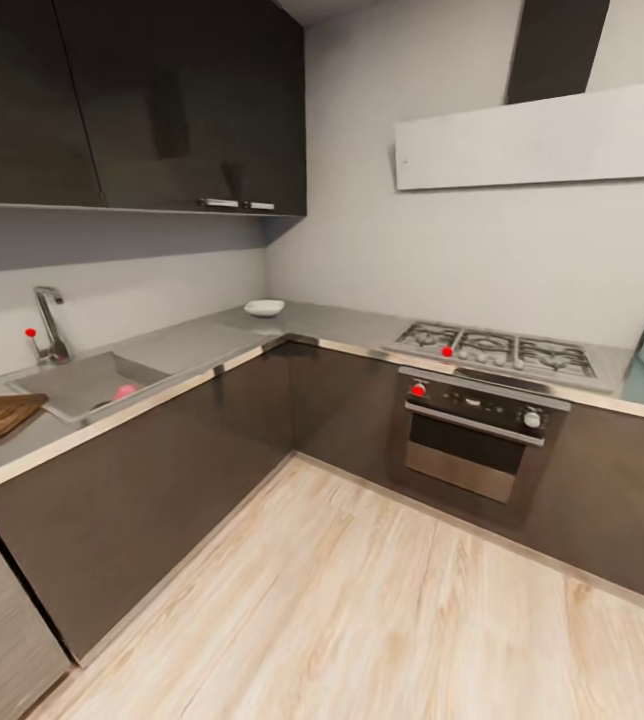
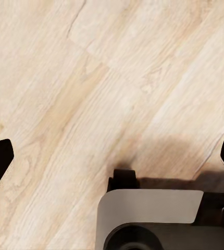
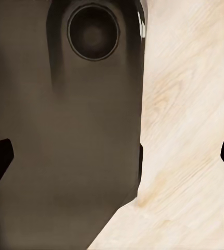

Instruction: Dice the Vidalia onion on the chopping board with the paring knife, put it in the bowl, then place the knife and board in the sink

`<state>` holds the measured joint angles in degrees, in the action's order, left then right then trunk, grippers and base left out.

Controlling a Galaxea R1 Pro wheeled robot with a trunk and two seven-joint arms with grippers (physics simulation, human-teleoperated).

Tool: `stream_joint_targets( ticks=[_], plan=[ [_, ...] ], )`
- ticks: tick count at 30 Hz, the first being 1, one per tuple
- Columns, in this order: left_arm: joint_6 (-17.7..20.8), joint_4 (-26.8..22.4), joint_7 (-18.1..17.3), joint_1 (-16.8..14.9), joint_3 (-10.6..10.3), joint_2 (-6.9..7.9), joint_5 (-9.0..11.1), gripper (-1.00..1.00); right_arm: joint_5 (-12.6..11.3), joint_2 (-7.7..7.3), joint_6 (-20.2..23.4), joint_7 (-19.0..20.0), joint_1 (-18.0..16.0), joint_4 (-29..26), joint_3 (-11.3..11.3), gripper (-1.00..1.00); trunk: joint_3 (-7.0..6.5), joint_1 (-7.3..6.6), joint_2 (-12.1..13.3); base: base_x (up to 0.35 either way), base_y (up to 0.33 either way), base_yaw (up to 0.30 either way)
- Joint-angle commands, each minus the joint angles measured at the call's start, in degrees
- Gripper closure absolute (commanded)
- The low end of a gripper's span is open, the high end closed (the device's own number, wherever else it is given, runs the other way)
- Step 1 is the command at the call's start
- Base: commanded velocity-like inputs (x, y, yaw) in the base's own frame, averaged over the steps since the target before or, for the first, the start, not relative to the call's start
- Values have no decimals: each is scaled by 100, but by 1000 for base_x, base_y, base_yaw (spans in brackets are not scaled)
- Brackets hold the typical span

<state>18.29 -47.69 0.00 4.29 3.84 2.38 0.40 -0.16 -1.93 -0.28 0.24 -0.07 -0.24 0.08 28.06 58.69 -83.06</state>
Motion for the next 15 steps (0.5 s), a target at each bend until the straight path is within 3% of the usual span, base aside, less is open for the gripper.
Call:
stream_joint_targets(
  ticks=[1,15],
  plan=[
    [34,-14,0,2,3,1,4,-100,-2,-1,-2,3,-1,-2,1,-100,4,4,-2,343,0,23],
    [34,-13,0,2,3,-1,4,-100,-2,-1,-3,3,3,-2,1,-100,4,4,-2,343,0,70]
  ],
)
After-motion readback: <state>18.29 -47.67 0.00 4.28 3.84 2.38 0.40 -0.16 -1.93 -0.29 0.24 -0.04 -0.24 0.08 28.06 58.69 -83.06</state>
